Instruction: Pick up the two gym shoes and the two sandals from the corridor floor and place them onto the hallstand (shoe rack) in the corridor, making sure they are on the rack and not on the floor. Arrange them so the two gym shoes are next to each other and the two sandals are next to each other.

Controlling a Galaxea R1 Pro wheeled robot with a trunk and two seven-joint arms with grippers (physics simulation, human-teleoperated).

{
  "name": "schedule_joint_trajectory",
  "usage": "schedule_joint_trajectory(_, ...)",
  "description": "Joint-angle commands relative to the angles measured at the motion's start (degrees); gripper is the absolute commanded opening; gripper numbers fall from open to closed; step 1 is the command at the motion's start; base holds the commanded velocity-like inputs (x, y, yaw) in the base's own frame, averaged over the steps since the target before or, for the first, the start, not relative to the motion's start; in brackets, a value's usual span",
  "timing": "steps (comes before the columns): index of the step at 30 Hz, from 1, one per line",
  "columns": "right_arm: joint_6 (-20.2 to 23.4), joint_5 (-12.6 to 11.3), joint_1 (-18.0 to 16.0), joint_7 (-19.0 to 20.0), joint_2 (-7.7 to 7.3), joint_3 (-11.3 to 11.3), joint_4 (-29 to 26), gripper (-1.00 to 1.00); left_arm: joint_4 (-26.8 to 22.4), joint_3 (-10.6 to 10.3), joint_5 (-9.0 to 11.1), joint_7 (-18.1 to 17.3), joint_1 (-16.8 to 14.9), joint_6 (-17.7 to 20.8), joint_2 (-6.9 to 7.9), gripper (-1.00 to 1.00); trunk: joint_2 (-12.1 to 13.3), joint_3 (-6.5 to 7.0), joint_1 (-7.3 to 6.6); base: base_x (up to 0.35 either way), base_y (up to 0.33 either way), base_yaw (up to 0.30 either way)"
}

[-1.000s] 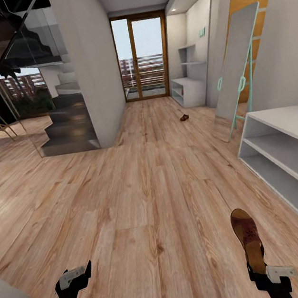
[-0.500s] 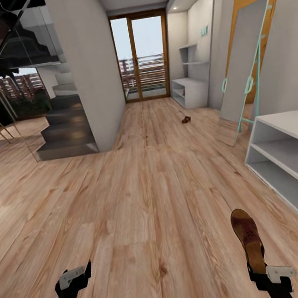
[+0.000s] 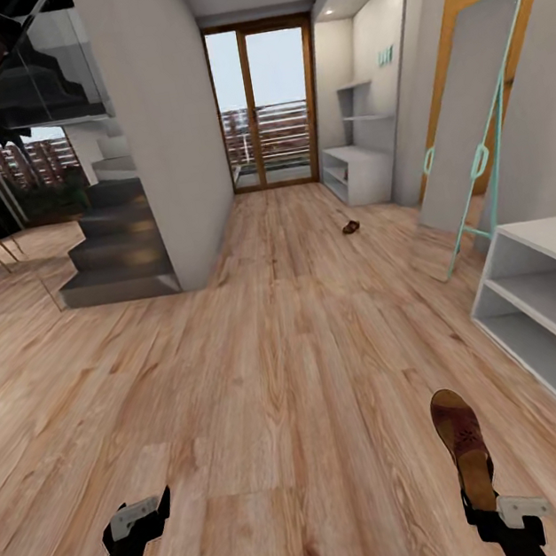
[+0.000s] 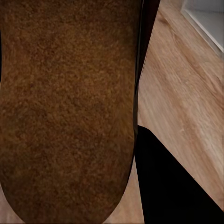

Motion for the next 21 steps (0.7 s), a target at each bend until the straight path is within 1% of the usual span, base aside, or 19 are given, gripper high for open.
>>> schedule_joint_trajectory(1,-0.2,-0.6,0.0,0.0,-0.02,0.2,0.0,-1.00,0.0,0.5,-0.6,-0.4,-0.1,-0.2,-0.05,1.00,0.0,-0.05,0.02,0.338,0.000,0.000)
schedule_joint_trajectory(21,-0.2,-0.6,0.0,0.0,-0.02,0.2,0.0,-1.00,0.0,0.5,-0.6,-0.4,-0.1,-0.2,-0.09,1.00,0.0,-0.05,0.02,0.338,0.000,0.000)
